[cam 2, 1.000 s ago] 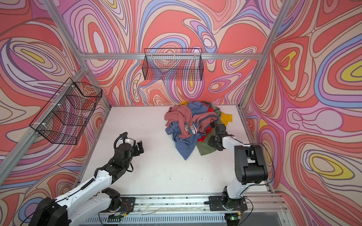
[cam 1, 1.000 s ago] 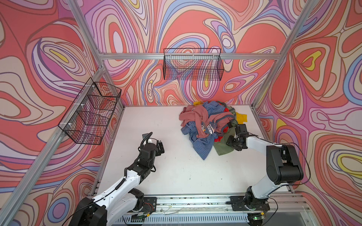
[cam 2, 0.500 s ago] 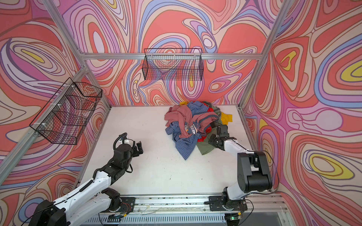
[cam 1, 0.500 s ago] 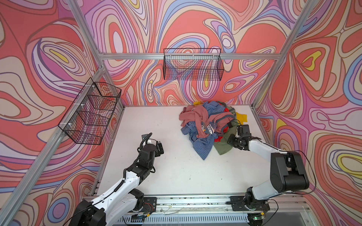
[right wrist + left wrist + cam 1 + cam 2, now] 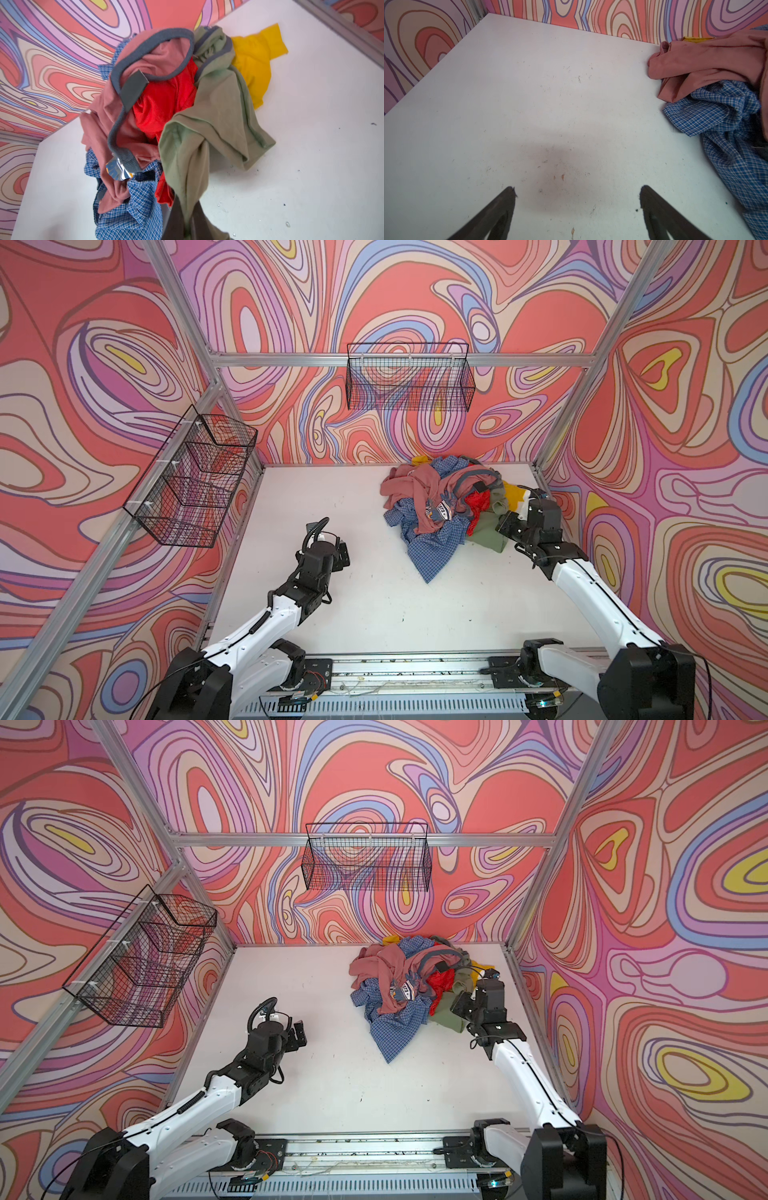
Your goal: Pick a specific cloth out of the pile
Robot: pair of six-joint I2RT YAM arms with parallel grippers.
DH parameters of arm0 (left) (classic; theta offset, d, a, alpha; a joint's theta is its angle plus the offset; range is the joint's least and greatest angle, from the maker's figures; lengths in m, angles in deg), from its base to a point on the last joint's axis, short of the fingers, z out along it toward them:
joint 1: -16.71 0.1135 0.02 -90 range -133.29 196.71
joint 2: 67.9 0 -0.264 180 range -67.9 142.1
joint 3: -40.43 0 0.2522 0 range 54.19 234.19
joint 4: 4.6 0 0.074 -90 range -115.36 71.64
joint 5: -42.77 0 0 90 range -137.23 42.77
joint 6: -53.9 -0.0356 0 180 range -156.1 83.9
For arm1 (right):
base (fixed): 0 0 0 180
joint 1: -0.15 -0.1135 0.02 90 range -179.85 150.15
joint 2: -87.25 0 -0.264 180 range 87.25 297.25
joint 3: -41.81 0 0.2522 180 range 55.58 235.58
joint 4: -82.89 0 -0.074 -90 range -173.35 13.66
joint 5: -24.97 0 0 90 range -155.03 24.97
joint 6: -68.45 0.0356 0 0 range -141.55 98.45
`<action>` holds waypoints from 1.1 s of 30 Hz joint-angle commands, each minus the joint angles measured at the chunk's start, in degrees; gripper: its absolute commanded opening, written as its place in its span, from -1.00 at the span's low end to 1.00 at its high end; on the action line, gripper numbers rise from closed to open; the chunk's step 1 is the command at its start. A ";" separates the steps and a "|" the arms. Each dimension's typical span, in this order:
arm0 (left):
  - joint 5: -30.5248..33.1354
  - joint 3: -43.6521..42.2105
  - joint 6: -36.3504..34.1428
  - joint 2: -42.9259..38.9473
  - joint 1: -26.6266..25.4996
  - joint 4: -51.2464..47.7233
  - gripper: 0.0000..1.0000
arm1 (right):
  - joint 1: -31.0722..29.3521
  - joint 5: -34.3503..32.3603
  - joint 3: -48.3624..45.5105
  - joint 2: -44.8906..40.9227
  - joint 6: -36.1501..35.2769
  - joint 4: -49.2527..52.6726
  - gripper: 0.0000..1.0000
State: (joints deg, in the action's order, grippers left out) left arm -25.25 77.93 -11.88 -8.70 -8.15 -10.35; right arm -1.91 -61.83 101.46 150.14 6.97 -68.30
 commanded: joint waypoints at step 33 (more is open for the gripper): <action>-27.42 25.80 -16.81 24.49 -17.18 13.47 0.92 | -2.17 24.15 9.70 0.26 -7.28 -8.84 -1.00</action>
State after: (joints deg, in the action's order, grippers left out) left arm -43.17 99.79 -25.47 13.99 -24.98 -0.99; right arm -3.51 -42.11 111.30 150.93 -0.47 -70.77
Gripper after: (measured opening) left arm 0.959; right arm 0.049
